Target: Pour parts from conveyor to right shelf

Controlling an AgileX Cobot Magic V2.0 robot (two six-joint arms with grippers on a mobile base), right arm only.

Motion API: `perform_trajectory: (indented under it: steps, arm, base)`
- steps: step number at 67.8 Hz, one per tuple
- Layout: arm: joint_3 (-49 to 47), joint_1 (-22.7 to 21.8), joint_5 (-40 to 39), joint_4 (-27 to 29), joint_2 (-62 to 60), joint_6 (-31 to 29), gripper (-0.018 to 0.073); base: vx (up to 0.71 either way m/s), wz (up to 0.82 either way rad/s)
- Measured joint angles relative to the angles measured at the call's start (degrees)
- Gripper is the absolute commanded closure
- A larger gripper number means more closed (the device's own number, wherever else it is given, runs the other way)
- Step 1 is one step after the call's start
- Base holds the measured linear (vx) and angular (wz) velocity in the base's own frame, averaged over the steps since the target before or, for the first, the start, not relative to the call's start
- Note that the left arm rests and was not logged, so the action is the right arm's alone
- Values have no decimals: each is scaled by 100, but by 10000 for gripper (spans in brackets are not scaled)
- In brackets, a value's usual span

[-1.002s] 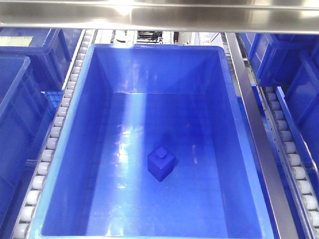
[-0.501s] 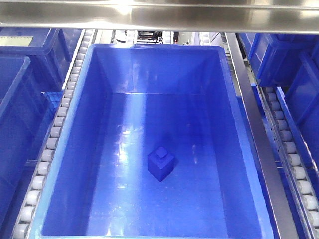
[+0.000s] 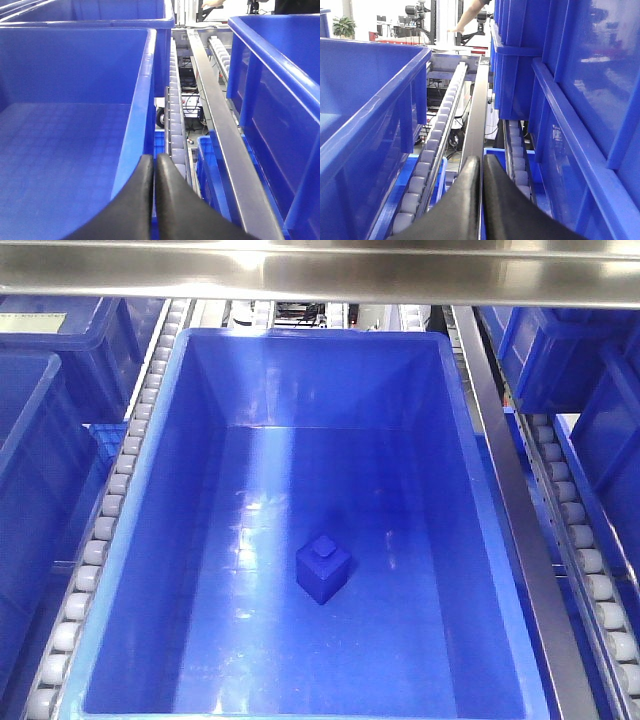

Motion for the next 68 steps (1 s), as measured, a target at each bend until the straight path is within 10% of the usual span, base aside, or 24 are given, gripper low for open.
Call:
perform_trajectory:
  steps: [68]
  arm:
    - [0,0,54,0,0,0,569]
  base:
    - [0,0]
